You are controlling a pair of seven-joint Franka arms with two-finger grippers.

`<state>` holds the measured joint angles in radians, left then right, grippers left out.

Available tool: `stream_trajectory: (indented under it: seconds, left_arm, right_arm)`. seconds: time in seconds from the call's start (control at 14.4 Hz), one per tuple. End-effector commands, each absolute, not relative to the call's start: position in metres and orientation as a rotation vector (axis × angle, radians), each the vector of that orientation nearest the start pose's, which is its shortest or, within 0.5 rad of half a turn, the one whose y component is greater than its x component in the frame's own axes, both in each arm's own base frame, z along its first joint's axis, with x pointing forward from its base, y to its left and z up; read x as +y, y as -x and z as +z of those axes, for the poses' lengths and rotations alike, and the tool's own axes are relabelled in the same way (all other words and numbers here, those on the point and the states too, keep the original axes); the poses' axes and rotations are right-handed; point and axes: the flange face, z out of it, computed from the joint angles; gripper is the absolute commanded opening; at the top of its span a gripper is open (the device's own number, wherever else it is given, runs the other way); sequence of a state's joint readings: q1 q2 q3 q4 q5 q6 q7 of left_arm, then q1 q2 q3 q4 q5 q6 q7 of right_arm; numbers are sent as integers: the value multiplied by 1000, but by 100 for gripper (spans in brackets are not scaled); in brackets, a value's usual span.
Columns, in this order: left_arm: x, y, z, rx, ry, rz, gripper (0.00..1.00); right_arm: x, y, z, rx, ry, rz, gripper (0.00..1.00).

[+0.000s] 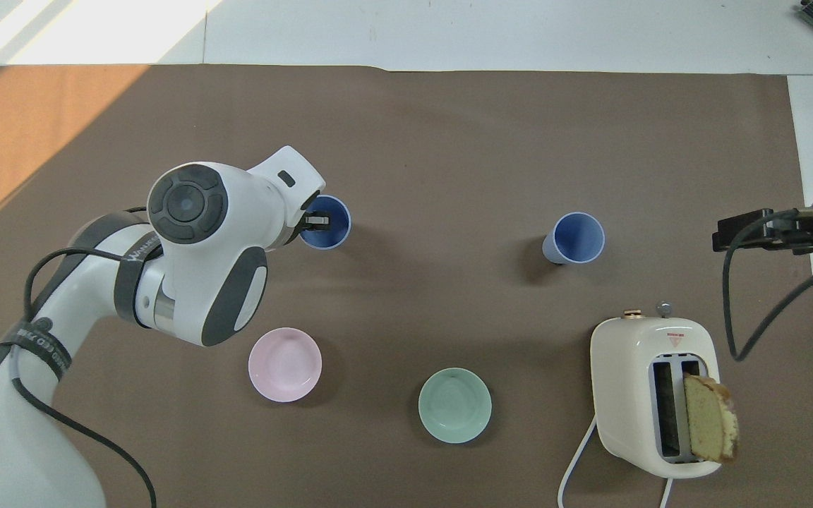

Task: Stack blue cups with both arms
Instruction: 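Carry the blue cup with the left gripper to the table center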

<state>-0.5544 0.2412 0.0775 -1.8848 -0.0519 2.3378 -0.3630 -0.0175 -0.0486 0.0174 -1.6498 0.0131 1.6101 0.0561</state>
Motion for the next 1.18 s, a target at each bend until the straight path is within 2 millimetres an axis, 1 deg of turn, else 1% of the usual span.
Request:
stream_trajectory:
  seconds: [0.0,0.21,0.35,0.42,0.48,0.55,0.62,0.69,0.83,0.9,0.97,1.11]
  left_arm:
    - [-326,-550,389,109,3252,-341,0]
    - [-338,-542,375,129,3248,-309,0]
    - [-338,-540,373,128,3247,-291,0]
    - [-339,-540,374,126,3252,-293,20]
    - [-338,-543,378,108,3262,-300,43]
    - [-339,-544,381,97,3273,-305,68]
    - [-339,-546,383,95,3273,-308,94]
    - [-336,-546,388,89,3276,-314,100]
    - [-327,-546,402,74,3272,-291,100]
    - [-319,-547,415,59,3271,-287,100]
    - [-303,-551,427,36,3270,-279,100]
    - [-266,-558,449,-38,3261,-248,100]
  right_arm:
    - [1,-542,616,111,3125,-2,100]
    - [1,-541,613,111,3124,-2,100]
    - [1,-540,612,112,3120,-6,100]
    - [1,-540,612,109,3121,-6,100]
    - [1,-540,612,109,3121,-6,100]
    - [1,-540,608,109,3121,8,100]
    - [2,-539,597,112,3120,39,100]
    - [2,-541,586,111,3120,28,100]
    - [5,-547,571,106,3119,-27,100]
    - [8,-549,563,109,3119,-20,100]
    - [11,-552,556,100,3119,-22,100]
    - [15,-560,518,96,3118,6,100]
